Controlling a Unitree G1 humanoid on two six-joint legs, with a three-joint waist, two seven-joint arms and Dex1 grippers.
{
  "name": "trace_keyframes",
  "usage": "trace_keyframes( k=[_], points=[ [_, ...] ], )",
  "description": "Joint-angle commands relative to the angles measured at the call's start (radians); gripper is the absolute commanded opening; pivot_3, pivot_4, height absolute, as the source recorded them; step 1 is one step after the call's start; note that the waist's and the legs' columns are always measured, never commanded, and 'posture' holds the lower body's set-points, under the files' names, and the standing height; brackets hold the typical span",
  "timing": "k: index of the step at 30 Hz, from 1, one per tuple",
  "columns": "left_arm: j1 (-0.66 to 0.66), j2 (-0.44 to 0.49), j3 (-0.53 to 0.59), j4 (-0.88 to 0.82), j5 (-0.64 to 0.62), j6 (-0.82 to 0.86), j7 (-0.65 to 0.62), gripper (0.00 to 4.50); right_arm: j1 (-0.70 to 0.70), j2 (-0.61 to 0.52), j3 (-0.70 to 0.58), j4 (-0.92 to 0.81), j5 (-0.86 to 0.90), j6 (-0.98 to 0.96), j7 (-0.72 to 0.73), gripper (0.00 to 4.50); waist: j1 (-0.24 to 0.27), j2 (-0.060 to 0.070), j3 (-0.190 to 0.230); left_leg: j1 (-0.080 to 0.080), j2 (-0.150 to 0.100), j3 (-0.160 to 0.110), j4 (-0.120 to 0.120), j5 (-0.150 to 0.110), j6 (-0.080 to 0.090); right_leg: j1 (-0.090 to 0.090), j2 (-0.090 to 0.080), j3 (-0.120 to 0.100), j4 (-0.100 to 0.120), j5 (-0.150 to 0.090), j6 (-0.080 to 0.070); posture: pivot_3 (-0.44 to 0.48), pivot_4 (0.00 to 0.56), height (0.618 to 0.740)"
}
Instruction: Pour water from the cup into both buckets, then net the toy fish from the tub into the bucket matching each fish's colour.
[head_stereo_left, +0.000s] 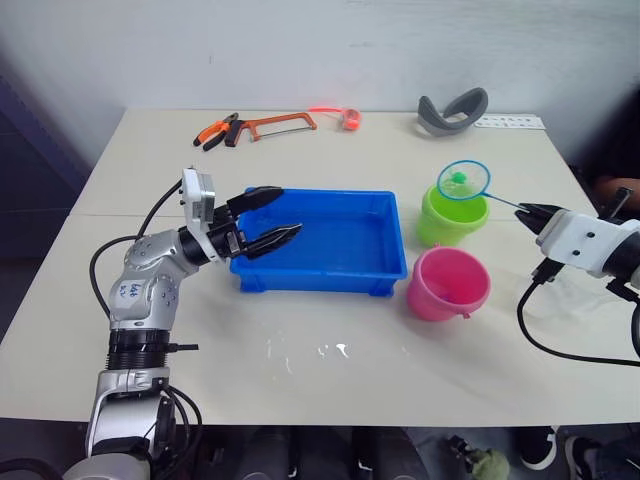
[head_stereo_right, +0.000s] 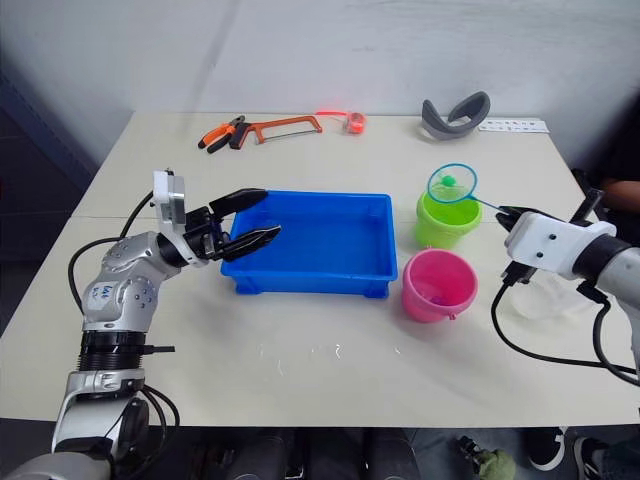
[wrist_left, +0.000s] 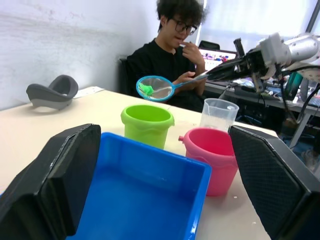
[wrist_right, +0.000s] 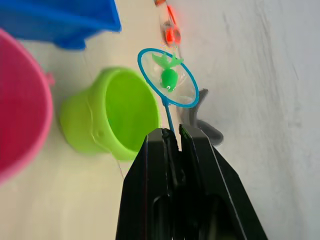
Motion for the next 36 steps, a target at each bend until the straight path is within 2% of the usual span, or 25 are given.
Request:
trace_keyframes(
  k=[1,5,7,13,24,30,36],
  points=[
    [-0.011,-0.015,-0.012,-0.048,-0.021,-0.016,0.006,4.44,-0.038,-0.025,0.032,0.085,-0.075,-0.096,-0.072,0.00,-0.002,0.000,0.000,0.000,0.000,0.000,0.000,0.000,0.000,0.000,0.000,0.000,0.000,0.000,0.000,0.000,0.150,0.740],
    [-0.017,-0.026,-0.020,-0.040,-0.019,-0.024,0.005,4.44,-0.072,-0.049,0.095,0.158,-0.161,-0.189,-0.124,0.00,-0.003,0.000,0.000,0.000,0.000,0.000,0.000,0.000,0.000,0.000,0.000,0.000,0.000,0.000,0.000,0.000,0.150,0.740],
    [-0.023,-0.032,-0.022,-0.033,-0.018,-0.031,0.005,4.44,-0.082,-0.095,0.141,0.191,-0.271,-0.267,-0.180,0.00,-0.004,0.001,0.000,0.000,0.000,0.000,0.000,0.000,0.000,0.000,0.000,0.000,0.000,0.000,0.000,0.000,0.150,0.740],
    [-0.028,-0.054,-0.032,-0.020,-0.017,-0.042,0.003,4.44,-0.105,-0.214,0.214,0.263,-0.597,-0.349,-0.492,0.00,-0.001,0.001,0.001,0.000,0.000,-0.001,0.000,0.000,0.000,0.000,0.000,0.002,-0.001,0.000,0.000,0.000,0.150,0.740],
    [-0.073,-0.087,-0.049,0.052,-0.012,-0.065,-0.016,4.44,-0.162,-0.323,0.361,0.318,-0.907,-0.379,-0.821,0.00,-0.004,0.002,0.001,0.000,0.000,0.000,0.000,0.001,-0.002,0.000,0.001,0.002,0.000,0.000,0.000,0.000,0.150,0.740],
    [-0.123,-0.109,-0.056,0.120,-0.005,-0.090,-0.036,4.44,-0.197,-0.365,0.439,0.330,-1.019,-0.386,-0.926,0.00,-0.004,0.002,0.001,-0.001,0.001,0.000,-0.001,0.001,-0.002,0.000,0.001,0.002,-0.001,0.000,0.000,0.000,0.150,0.740],
    [-0.143,-0.124,-0.062,0.168,-0.001,-0.111,-0.049,4.44,-0.235,-0.397,0.487,0.318,-1.085,-0.395,-0.964,0.00,-0.007,0.002,0.001,-0.001,0.001,0.000,-0.001,0.001,-0.003,0.000,0.002,0.002,-0.001,0.000,0.000,0.000,0.150,0.740]
  ],
)
